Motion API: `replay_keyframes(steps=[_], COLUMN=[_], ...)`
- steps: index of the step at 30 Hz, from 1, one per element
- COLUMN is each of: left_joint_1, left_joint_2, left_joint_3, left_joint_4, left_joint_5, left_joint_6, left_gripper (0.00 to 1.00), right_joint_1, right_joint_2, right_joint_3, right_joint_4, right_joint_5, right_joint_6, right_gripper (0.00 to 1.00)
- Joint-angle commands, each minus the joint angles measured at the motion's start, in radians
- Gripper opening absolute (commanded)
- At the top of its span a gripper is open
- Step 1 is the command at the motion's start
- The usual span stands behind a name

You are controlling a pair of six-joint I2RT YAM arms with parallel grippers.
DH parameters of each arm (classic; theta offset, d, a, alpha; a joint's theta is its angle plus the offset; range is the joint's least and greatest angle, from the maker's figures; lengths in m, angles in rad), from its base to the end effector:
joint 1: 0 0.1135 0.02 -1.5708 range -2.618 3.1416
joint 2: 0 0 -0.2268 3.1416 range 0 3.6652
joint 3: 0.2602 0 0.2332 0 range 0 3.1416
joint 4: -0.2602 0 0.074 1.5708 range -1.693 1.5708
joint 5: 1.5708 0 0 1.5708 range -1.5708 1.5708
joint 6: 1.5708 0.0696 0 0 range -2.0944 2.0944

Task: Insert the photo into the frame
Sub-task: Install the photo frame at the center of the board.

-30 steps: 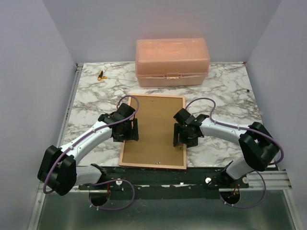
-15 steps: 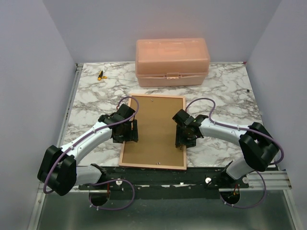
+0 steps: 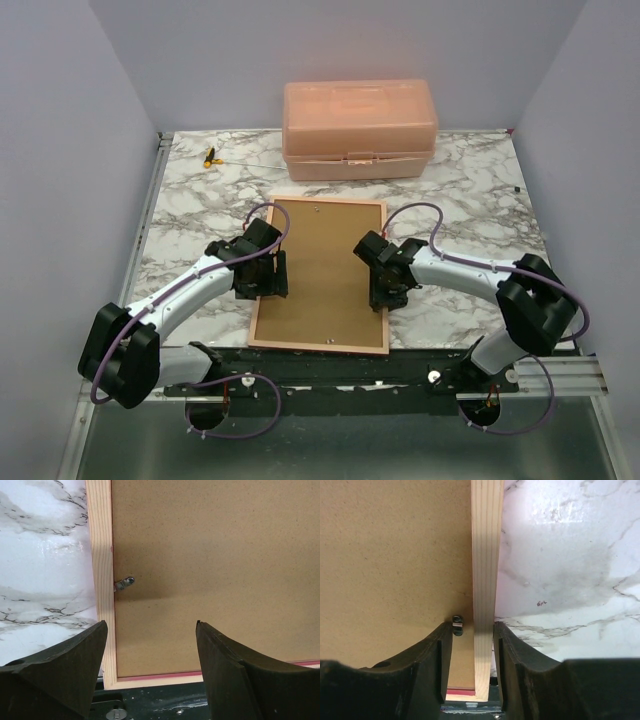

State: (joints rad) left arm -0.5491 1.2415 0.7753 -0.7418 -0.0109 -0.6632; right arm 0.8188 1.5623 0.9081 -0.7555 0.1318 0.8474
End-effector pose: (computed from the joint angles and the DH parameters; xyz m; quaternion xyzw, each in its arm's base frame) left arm 0.1931 -0.1172 0.1462 -0.0571 0.9819 -0.0984 0.1513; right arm 0.1818 0.1810 0.1096 0.0195 0.9944 0.0153 0.1026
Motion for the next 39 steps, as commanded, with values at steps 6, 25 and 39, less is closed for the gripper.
replay_keyframes(steps=[6, 25, 39], left_joint_1=[0.005, 0.018, 0.274], left_joint_2=[-0.009, -0.024, 0.016], left_joint_3=[-0.017, 0.006, -0.026], left_joint_4=[0.021, 0.003, 0.071], left_joint_5=[0.006, -0.001, 0.179], left_joint_6=[-0.003, 0.005, 0.085], left_gripper=[0.73, 0.73, 0.73], right_joint_1=[0.035, 0.035, -0.231], right_joint_2=[0.059, 0.053, 0.015], right_joint_3=[0.002, 0.132, -0.001], right_joint_4=[-0.210, -0.186, 0.078], right_joint_5=[0.107, 0.090, -0.256], right_joint_6=[-0.014, -0.024, -0.139], right_gripper=[0.00, 0.67, 0.81])
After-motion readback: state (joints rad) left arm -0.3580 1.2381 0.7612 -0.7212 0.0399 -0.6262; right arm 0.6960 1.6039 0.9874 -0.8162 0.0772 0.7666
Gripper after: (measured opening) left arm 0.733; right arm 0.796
